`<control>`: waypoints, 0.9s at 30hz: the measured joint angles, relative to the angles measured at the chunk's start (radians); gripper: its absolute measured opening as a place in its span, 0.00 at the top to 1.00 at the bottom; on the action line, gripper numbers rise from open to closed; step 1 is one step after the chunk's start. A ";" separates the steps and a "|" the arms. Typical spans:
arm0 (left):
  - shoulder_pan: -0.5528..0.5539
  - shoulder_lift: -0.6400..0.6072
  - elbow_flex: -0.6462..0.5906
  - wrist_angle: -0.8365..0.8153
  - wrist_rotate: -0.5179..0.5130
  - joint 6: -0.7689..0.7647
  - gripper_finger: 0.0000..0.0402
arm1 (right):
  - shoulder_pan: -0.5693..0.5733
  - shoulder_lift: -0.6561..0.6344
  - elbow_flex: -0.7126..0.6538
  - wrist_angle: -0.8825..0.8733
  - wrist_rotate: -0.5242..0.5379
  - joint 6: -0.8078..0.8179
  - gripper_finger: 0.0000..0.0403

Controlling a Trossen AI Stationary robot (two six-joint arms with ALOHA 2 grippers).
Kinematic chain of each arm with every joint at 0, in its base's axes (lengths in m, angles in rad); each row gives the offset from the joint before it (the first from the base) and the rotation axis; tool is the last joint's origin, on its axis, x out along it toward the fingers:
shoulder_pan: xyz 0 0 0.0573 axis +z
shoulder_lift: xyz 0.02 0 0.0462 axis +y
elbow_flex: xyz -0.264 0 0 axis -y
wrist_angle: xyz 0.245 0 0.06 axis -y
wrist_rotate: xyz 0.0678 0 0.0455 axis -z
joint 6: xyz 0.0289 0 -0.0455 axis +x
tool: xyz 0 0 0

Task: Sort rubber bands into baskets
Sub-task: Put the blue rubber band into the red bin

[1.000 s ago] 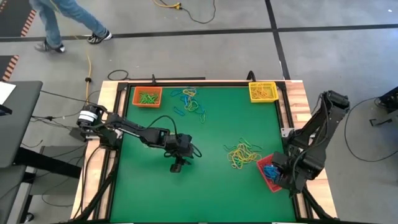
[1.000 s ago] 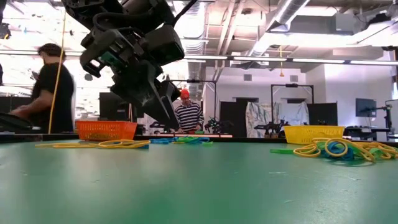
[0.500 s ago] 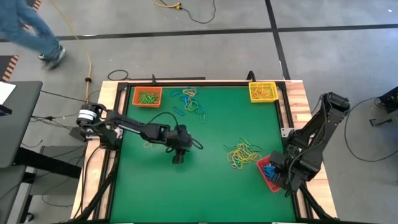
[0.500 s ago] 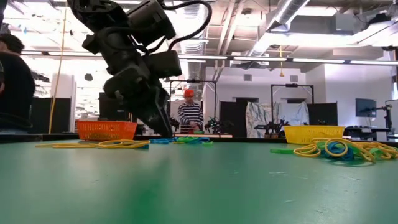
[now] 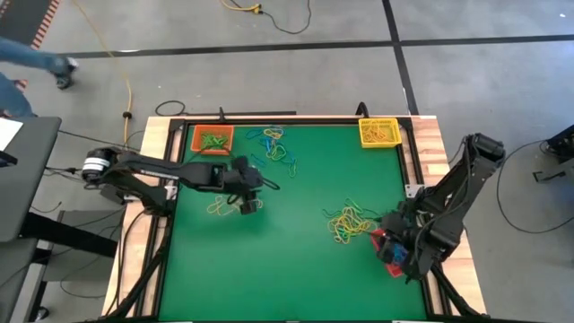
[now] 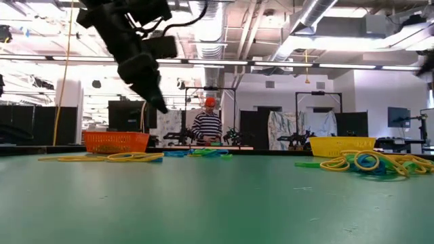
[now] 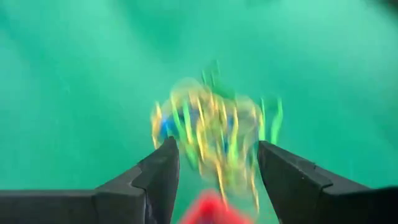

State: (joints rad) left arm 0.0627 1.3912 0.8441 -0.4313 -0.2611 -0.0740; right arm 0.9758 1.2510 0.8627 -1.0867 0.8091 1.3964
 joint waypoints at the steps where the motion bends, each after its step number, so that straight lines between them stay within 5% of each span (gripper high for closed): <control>1: 0.011 -0.014 -0.009 -0.022 -0.006 -0.018 0.65 | -0.016 0.000 0.000 0.036 0.045 -0.060 0.40; 6: 0.057 -0.060 -0.106 -0.031 0.004 -0.116 0.65 | -0.119 0.000 0.000 0.230 0.158 -0.385 0.41; 12: 0.092 -0.079 -0.214 -0.009 0.094 -0.219 0.65 | -0.225 0.000 0.000 0.368 0.163 -0.636 0.41; 16: 0.097 -0.079 -0.268 0.079 0.173 -0.256 0.65 | -0.262 0.000 0.000 0.381 0.139 -0.689 0.41; 27: 0.122 -0.079 -0.327 0.157 0.167 -0.288 0.65 | -0.270 0.000 0.000 0.392 0.135 -0.690 0.41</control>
State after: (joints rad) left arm 0.1843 1.3121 0.5172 -0.2745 -0.0944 -0.3618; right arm 0.7063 1.2510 0.8627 -0.6947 0.9443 0.7063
